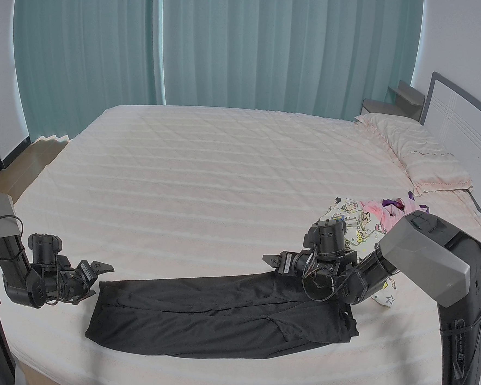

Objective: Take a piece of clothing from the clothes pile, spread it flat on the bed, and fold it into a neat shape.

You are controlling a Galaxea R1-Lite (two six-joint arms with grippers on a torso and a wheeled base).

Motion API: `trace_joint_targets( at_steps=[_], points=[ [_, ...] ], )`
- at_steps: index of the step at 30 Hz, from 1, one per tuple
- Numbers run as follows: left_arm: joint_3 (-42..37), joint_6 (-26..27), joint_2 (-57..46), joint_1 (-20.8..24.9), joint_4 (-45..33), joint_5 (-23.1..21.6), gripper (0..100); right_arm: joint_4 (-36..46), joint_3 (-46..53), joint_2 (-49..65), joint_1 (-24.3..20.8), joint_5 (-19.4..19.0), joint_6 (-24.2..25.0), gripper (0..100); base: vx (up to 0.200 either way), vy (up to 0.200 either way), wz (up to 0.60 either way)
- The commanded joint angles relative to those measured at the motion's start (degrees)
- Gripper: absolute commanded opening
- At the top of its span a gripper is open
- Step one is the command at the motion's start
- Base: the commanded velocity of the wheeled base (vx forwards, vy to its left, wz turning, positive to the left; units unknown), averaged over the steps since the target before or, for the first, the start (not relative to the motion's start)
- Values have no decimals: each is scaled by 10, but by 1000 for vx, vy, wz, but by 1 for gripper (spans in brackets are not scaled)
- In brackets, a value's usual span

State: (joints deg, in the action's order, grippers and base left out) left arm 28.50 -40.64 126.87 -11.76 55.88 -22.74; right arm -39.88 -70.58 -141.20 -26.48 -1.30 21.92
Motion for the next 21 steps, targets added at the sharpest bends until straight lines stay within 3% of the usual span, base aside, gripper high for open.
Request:
trace_joint_targets(
  at_steps=[1, 8, 11, 16, 21],
  points=[
    [3, 0, -5, 1, 0, 1, 100, -3, 41, 53, 8, 0, 36, 100, 0, 0, 0],
    [11, -5, -30, 15, -9, 22, 100, -4, 105, 87, 20, -2, 63, 100, 0, 0, 0],
    [17, -5, -29, 39, -12, 66, 100, -16, 130, 90, 32, -1, 69, 100, 0, 0, 0],
    [5, -5, -27, 64, -12, 73, 100, -85, 169, 88, 35, -1, 73, 100, 0, 0, 0],
    [2, -2, -25, 73, -14, 81, 100, -93, 176, 88, 35, -3, 73, 100, 0, 0, 0]
  ],
)
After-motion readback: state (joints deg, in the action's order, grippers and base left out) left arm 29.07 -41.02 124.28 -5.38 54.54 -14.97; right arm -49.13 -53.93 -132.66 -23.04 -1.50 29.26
